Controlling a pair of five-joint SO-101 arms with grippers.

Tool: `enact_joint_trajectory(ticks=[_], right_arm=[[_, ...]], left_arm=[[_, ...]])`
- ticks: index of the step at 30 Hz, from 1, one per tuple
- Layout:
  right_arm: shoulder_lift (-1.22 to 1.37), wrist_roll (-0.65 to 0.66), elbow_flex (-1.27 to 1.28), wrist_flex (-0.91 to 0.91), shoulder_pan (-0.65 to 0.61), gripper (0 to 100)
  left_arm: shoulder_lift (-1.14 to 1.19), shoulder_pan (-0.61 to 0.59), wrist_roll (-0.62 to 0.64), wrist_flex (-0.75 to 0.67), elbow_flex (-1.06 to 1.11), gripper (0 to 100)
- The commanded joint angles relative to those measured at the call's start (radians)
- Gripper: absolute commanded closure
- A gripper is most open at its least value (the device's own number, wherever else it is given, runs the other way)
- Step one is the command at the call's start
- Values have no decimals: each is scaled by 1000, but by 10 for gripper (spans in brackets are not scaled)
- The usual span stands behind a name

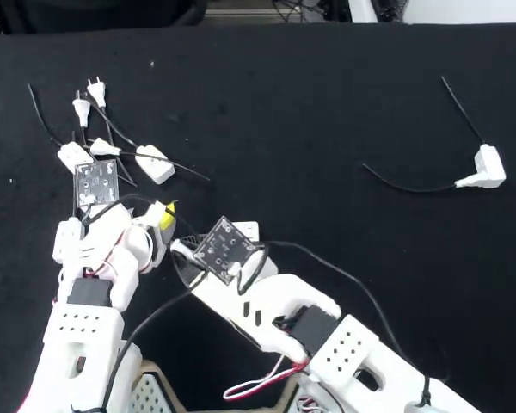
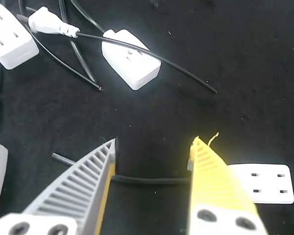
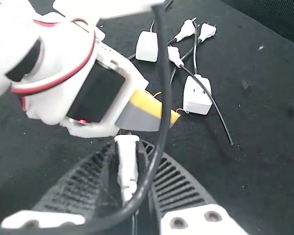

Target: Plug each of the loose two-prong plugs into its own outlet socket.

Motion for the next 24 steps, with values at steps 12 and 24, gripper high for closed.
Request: enact_joint_trajectory(ticks=[12, 24], right_arm=[[30, 247, -228, 411, 559, 988], [331, 379, -234, 250, 781, 988]], left_arm=[[-15, 1, -3, -8, 2, 758], [-15, 1, -3, -8, 2, 758]])
